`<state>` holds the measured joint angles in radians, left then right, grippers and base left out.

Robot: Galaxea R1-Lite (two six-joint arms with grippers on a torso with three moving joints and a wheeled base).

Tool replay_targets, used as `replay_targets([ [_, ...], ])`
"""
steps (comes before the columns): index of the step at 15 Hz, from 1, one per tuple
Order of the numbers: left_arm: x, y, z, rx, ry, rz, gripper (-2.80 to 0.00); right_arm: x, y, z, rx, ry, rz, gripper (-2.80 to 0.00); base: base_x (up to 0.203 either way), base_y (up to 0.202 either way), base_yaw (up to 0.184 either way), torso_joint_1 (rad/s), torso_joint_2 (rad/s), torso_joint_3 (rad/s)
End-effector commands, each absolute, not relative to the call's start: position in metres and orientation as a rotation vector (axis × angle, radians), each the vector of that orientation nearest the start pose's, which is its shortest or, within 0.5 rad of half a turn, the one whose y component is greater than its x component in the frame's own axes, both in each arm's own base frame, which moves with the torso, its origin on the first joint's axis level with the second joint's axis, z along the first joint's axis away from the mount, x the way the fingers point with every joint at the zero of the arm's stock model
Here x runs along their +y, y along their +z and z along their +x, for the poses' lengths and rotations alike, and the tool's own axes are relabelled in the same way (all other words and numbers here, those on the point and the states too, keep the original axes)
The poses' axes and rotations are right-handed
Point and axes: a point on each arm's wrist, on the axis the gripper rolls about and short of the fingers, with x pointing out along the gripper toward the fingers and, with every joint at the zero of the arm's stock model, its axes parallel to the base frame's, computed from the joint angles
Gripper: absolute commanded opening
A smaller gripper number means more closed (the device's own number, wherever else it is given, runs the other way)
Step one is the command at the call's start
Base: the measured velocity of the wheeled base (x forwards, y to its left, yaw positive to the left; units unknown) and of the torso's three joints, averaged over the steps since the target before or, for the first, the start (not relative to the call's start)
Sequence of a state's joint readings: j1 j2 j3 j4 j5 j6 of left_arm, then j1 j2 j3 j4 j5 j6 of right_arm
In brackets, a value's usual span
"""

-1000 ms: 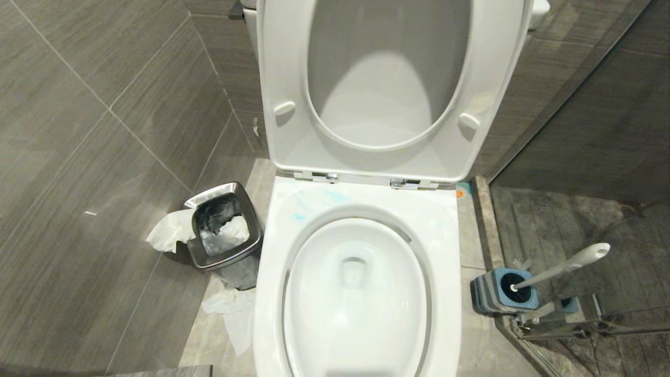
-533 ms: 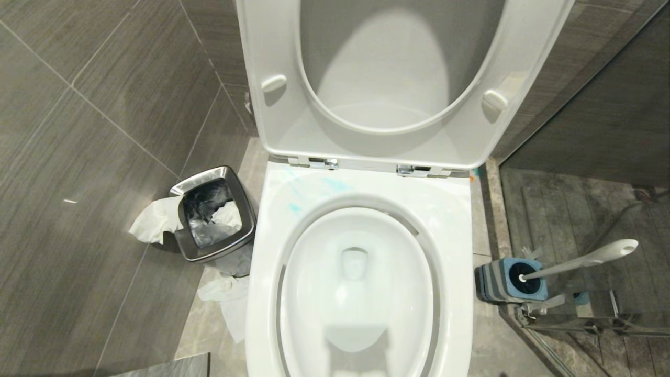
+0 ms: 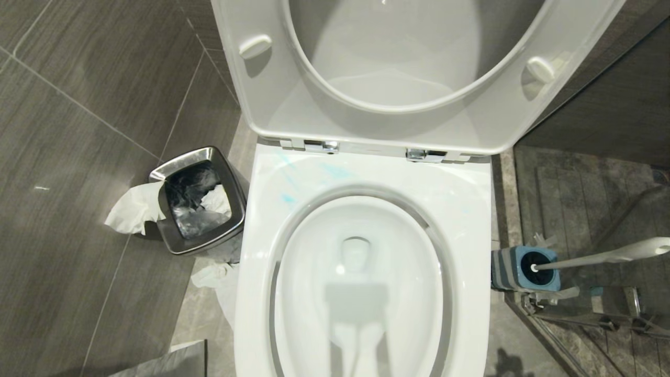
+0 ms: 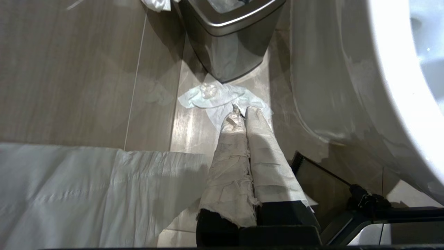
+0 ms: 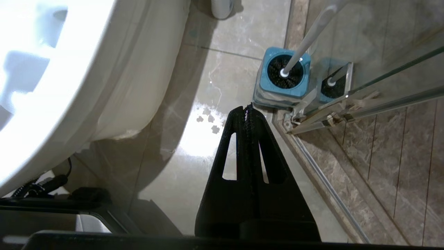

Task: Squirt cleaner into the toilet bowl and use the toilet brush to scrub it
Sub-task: Pour in the cleaning agent

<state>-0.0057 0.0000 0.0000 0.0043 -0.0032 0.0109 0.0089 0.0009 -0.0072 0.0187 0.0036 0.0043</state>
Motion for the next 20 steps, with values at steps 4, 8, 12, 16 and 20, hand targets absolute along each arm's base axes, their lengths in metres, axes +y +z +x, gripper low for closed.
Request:
replay_targets([
  [4,0.0001,0.0747,-0.0226,0.007,-0.009,0.011,-2.8,-0.0001,0.0756,-0.0233,0.014,0.014,0.005,-2.8,0.0,0.0,0.0,0.003,0.0,-0.199],
  [8,0.0001,0.0748,-0.0226,0.006,-0.009,0.011,-2.8,0.0,0.0756,-0.0233,0.014,0.017,0.005,-2.8,0.0,0.0,0.0,0.002,0.0,-0.201],
  [12,0.0001,0.0747,-0.0227,0.005,-0.009,0.011,-2.8,0.0,0.0756,-0.0233,0.014,0.017,0.005,-2.8,0.0,0.0,0.0,0.0,0.01,-0.191],
  [16,0.0001,0.0747,-0.0227,0.005,-0.009,0.011,-2.8,-0.0001,0.0756,-0.0233,0.014,0.015,0.005,-2.8,0.0,0.0,0.0,0.002,0.0,-0.056],
  [20,0.0001,0.075,-0.0227,0.005,-0.009,0.011,-2.8,-0.0001,0.0756,-0.0233,0.014,0.015,0.005,-2.8,0.0,0.0,0.0,0.001,0.0,-0.054],
])
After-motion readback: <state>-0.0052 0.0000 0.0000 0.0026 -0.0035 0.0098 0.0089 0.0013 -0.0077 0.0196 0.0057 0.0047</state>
